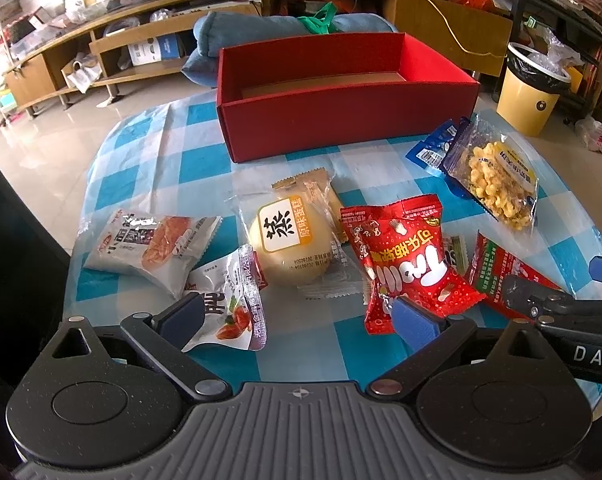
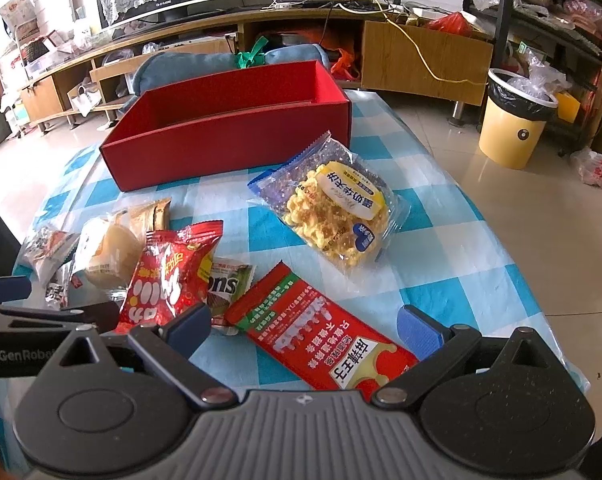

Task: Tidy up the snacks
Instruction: 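Move both tools toward the red gummy bag and red-white packet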

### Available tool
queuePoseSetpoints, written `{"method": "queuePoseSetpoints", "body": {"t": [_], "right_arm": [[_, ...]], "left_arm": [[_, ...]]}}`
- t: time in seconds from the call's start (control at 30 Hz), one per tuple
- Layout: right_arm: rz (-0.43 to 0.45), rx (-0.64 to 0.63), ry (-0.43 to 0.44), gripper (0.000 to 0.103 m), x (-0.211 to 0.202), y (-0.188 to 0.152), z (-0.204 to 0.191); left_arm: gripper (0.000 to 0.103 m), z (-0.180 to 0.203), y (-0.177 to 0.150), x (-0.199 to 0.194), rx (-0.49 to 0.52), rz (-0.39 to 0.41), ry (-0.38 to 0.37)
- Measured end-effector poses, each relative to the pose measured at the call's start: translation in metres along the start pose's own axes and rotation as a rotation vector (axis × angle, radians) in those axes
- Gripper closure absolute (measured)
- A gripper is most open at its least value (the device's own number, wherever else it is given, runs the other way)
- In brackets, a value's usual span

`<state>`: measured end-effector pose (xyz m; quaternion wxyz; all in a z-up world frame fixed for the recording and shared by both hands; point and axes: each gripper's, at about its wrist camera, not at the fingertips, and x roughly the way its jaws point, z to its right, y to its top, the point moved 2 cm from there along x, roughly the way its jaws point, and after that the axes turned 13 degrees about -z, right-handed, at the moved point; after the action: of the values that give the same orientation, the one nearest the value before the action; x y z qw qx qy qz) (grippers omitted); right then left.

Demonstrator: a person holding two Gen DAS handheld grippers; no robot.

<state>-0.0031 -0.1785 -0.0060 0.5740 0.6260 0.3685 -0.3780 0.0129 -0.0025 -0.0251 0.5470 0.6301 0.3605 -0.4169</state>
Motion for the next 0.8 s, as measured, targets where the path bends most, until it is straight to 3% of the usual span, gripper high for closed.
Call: {"method": "queuePoseSetpoints", "body": {"t": [0.4,0.8], "right_arm": [[-0.074,-0.069,0.027,0.005,0.006,-0.001,0.011],[-0.194,-0.354,0.079,0.006,0.036,0.013,0.004]], "left_arm": [[0.002,0.001,0.0,0.007,-0.005,-0.026,-0.008],[0.002,0.006,0.007,0.018,-0.012,-0.063,-0.03]]}}
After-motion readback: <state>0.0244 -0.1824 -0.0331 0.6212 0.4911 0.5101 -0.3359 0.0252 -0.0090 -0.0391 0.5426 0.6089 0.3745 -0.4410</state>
